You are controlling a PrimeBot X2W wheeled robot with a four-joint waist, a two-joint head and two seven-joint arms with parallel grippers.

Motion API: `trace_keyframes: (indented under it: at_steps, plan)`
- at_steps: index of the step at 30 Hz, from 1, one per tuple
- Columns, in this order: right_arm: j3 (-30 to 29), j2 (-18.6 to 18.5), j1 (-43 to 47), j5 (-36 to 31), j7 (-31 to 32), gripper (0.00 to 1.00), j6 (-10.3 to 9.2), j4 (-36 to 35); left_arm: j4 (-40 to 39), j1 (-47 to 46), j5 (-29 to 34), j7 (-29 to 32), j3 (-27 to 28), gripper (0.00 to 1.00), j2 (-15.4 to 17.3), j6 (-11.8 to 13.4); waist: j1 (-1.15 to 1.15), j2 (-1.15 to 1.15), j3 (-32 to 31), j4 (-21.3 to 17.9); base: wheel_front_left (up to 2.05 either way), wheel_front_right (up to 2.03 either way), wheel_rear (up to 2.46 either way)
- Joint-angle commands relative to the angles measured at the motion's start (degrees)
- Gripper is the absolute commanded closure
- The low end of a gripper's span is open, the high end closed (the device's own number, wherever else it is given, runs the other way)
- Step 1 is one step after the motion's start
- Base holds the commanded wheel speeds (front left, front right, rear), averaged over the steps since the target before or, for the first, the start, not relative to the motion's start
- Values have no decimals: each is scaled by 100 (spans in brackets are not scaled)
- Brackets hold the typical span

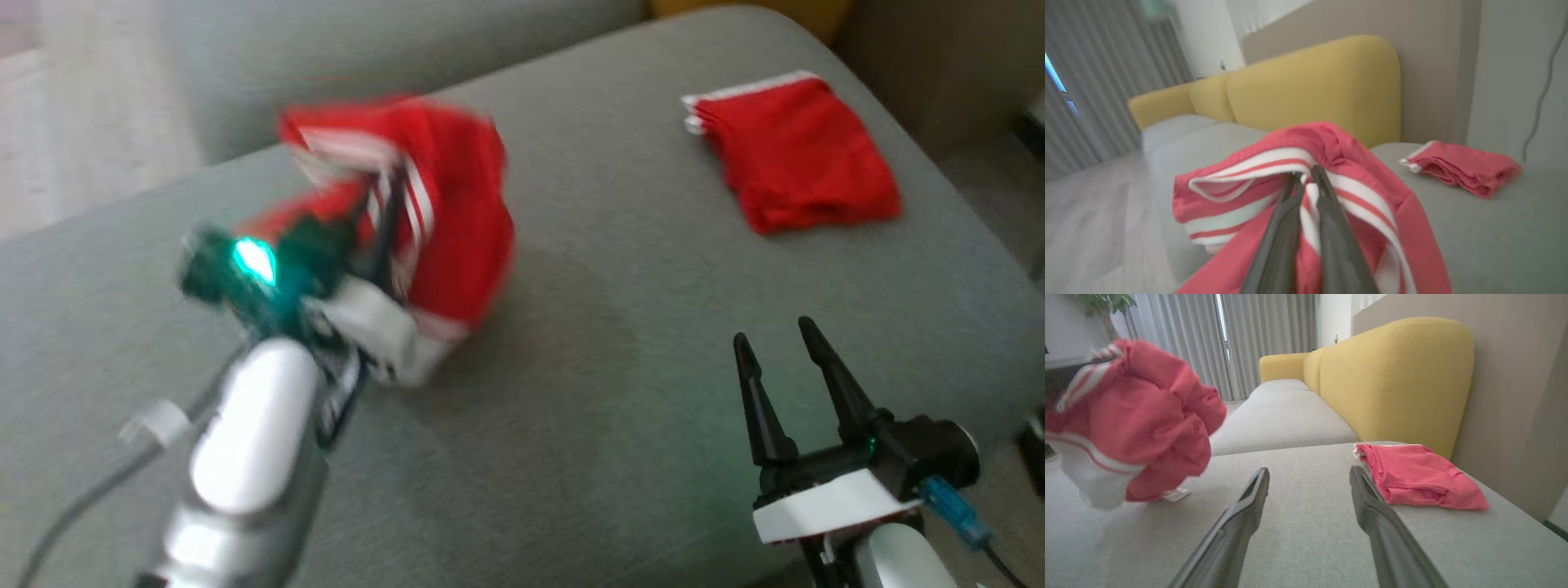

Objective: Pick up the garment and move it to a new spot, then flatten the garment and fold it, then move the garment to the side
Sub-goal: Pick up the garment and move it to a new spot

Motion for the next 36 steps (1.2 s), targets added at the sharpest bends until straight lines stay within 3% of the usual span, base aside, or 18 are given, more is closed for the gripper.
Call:
trace_keyframes:
  at_steps: [1, 6, 11, 12, 13, 17, 22, 26, 36]
  plan:
    - [159, 24, -232, 38, -14, 0, 37, -207, -29, -91, -67, -76, 177, 100, 103, 21, 0, 0, 301, -334, 0, 0, 0]
    - [220, 74, -340, 84, -14, 0, 37, -177, 1048, 153, -321, -549, 103, 100, -203, -3, 0, 0, 611, -390, 0, 0, 0]
    - [161, 101, -385, 109, -14, 0, 37, -142, 1872, 23, -415, -1114, -17, 100, -390, 35, 0, 0, 665, -162, 0, 0, 0]
    - [142, 103, -383, 116, -14, 0, 37, -133, 1986, -21, -446, -1201, -35, 81, -421, 65, 0, 0, 635, -76, 0, 0, 0]
    - [135, 105, -379, 121, -14, 0, 37, -120, 2061, -64, -468, -1295, -53, 0, -445, 103, 0, 0, 597, 3, 0, 0, 0]
    - [70, 111, -304, 136, -14, 0, 37, -62, 2109, -101, -591, -1572, -170, 0, -503, 225, 0, 0, 294, 402, 0, 0, 0]
    - [-54, 124, -61, 271, -14, 0, 37, -10, 1589, 448, -906, -1683, -276, 0, -521, 468, 0, 0, -287, 1080, 0, 0, 0]
    - [-190, 132, 120, 383, -14, 0, 37, -48, 843, 1057, -886, -1689, -154, 0, -520, 840, 0, 0, -485, 1569, 0, 0, 0]
    - [-464, 107, 503, 343, -14, 0, 37, -11, -1041, 2804, -625, -1691, 556, 0, -505, 1217, 0, 0, -735, 2192, 0, 0, 0]
